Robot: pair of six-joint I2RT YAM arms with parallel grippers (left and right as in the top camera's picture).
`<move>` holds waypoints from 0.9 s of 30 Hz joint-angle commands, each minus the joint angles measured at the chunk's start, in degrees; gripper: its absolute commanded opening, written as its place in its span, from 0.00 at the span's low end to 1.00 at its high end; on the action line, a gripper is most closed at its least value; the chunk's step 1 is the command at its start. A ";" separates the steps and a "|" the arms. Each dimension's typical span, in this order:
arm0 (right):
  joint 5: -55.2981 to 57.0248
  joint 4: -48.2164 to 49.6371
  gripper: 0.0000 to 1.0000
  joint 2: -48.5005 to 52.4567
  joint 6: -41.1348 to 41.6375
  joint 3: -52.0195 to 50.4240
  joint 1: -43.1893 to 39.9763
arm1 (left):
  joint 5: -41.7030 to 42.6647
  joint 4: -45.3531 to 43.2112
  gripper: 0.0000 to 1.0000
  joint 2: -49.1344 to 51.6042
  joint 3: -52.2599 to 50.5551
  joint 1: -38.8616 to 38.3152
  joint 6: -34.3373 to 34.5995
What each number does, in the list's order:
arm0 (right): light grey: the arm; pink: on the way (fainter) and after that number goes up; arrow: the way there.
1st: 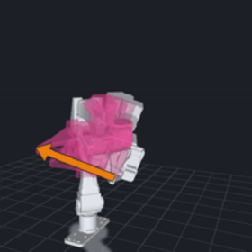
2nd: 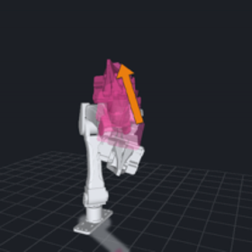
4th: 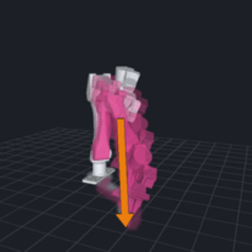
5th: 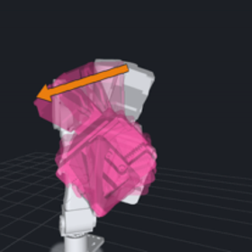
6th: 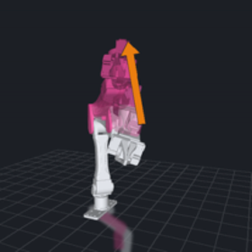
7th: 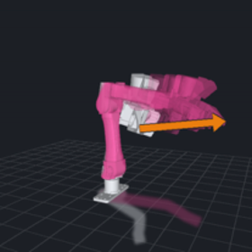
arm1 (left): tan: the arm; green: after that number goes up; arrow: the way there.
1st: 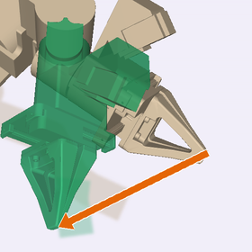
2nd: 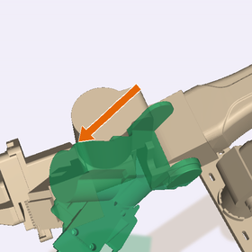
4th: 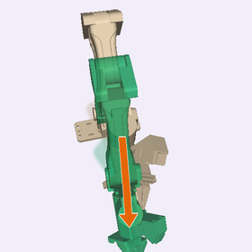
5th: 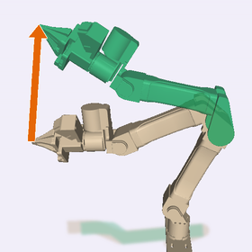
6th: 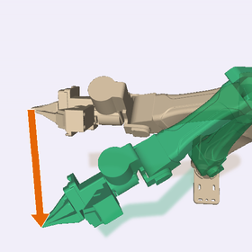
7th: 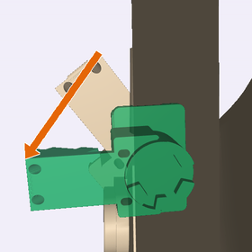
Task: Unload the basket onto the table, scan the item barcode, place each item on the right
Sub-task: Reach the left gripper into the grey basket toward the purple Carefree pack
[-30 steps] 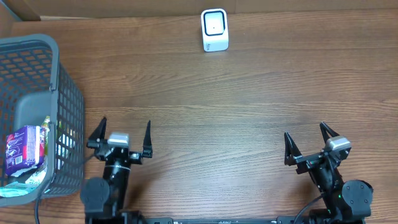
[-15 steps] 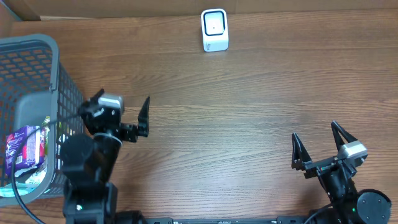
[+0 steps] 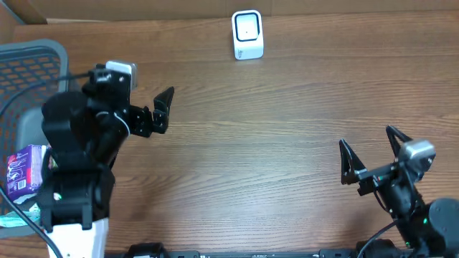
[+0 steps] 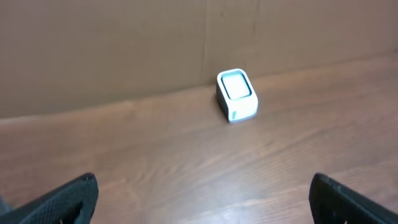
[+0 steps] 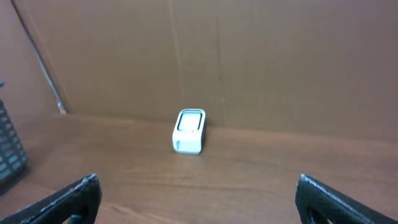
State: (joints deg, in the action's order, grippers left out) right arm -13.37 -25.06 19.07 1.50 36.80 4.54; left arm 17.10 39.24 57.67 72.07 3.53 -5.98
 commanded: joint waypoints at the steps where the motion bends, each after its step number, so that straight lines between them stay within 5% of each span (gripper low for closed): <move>1: -0.44 -4.31 1.00 6.19 0.22 8.31 0.17 | 1.03 5.86 1.00 5.14 10.25 0.48 -0.92; 8: -0.44 -18.64 1.00 19.56 0.22 23.39 0.17 | 5.62 19.21 1.00 14.16 24.15 0.48 -5.73; 14: -1.38 -28.48 1.00 29.62 0.20 33.64 0.17 | 3.87 22.29 1.00 18.21 25.05 0.46 -5.77; 27: -12.33 -32.59 1.00 39.28 0.22 34.49 0.17 | 6.71 28.68 1.00 23.85 25.05 0.24 0.46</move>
State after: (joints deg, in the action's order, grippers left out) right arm -20.29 -57.78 57.49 1.54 69.84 4.54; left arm 21.93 68.53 80.82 95.98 3.53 -7.16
